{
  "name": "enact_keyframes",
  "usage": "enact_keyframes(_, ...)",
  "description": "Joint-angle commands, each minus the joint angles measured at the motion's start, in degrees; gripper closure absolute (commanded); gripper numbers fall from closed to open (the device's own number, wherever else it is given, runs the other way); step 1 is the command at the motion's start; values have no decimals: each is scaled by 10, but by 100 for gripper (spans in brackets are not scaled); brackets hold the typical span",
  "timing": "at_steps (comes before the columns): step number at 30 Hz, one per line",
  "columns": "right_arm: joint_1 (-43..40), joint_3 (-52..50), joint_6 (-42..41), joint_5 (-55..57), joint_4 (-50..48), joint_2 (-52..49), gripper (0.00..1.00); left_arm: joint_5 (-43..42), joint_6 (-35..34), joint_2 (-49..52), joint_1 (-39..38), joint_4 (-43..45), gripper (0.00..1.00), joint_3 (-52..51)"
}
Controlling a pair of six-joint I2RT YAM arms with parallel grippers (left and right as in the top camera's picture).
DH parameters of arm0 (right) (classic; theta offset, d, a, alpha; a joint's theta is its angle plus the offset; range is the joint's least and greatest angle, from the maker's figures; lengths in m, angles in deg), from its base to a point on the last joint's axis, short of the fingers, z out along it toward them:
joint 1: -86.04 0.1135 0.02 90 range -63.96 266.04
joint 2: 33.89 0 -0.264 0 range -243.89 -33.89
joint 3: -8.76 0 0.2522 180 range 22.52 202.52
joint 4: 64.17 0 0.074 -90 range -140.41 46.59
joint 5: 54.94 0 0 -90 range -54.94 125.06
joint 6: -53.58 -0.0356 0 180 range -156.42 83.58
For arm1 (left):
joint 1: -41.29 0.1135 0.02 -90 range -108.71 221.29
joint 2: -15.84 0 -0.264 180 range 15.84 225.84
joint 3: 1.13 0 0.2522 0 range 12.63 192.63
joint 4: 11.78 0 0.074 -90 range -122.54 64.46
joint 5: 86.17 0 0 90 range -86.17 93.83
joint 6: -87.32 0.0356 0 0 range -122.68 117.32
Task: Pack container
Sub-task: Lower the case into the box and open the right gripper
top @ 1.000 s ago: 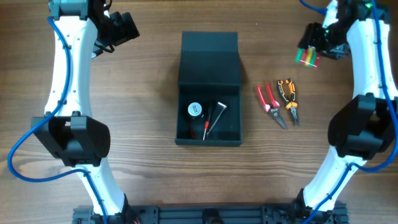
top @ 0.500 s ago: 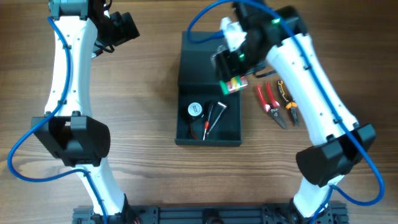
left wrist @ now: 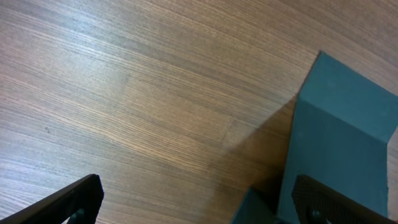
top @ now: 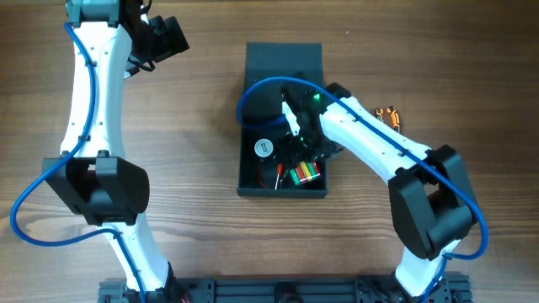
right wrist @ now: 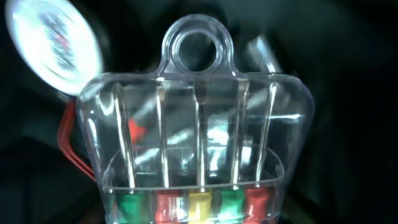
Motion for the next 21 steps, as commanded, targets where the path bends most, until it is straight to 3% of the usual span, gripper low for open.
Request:
enact_keyframes(1,0,-14,-16,-12,-16,6,33,-5,-3,-7,0,-1,0,6)
enact_keyframes(3,0,-14,-17,-12,-19,6,33,-5,-3,-7,0,-1,0,6)
enact_keyframes(8,0,-14,-16,-14,-19,6,12,-5,-3,-7,0,-1,0,6)
enact_keyframes(13,0,16,-14,-40,-14,6,12,-5,-3,-7,0,-1,0,6)
enact_keyframes(21,-9,323,-18,40,110,6,14,-5,-3,-7,0,-1,0,6)
